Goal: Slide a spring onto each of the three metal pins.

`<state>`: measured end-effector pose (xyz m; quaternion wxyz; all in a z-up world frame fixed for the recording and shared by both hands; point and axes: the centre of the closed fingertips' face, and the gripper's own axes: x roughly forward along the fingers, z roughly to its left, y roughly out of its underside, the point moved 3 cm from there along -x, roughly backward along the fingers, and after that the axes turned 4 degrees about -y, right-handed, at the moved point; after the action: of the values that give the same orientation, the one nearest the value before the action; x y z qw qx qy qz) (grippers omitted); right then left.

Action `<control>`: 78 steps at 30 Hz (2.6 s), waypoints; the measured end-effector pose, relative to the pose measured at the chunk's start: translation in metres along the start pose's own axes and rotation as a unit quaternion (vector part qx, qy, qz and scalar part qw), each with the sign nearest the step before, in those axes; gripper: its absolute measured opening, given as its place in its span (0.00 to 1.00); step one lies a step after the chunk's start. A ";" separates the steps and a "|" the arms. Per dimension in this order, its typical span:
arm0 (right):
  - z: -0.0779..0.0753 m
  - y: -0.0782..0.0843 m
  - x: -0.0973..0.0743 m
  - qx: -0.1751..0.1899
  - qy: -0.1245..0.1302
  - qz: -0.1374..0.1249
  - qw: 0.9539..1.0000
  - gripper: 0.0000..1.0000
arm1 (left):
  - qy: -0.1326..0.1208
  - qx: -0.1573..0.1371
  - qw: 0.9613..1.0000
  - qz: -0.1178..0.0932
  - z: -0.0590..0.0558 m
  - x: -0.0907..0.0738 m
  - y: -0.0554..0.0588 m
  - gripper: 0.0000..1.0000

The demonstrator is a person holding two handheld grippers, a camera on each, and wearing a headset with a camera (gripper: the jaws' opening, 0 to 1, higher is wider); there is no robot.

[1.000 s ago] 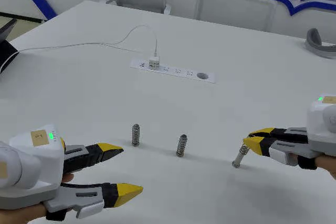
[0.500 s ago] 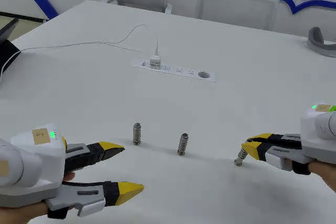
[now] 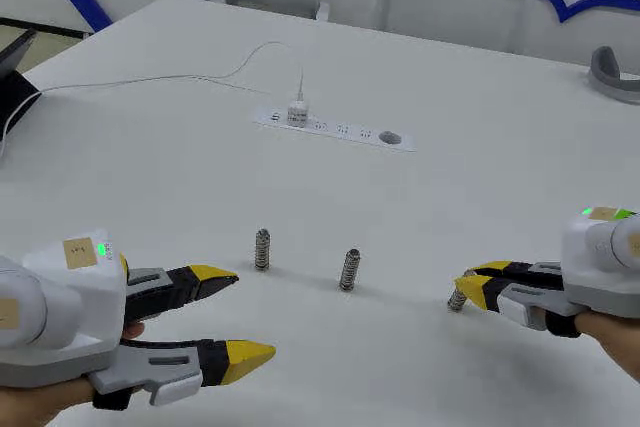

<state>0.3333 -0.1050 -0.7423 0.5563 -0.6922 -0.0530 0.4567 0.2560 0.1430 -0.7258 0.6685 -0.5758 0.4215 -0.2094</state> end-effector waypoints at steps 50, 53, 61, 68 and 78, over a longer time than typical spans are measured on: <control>0.027 -0.001 0.014 -0.025 -0.028 0.008 0.999 0.19 | -0.004 0.001 1.000 -0.002 0.001 -0.002 -0.002 0.53; 0.027 0.002 0.012 -0.024 -0.028 0.009 0.999 0.20 | -0.005 0.000 1.000 -0.002 0.001 -0.003 -0.001 0.53; 0.029 0.006 -0.001 -0.022 -0.027 0.002 0.999 0.24 | -0.010 -0.003 1.000 -0.003 0.005 -0.004 0.001 0.55; 0.038 0.006 -0.013 -0.030 -0.036 -0.008 0.999 0.29 | -0.014 -0.006 1.000 -0.003 0.009 -0.005 0.003 0.56; 0.052 0.007 -0.025 -0.042 -0.048 -0.022 0.998 0.35 | -0.018 -0.007 1.000 0.002 0.014 -0.006 0.007 0.58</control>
<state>0.2799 -0.0845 -0.7321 0.5331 -0.6913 -0.1136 0.4743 0.2624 0.1574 -0.7305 0.6724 -0.5835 0.4116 -0.1947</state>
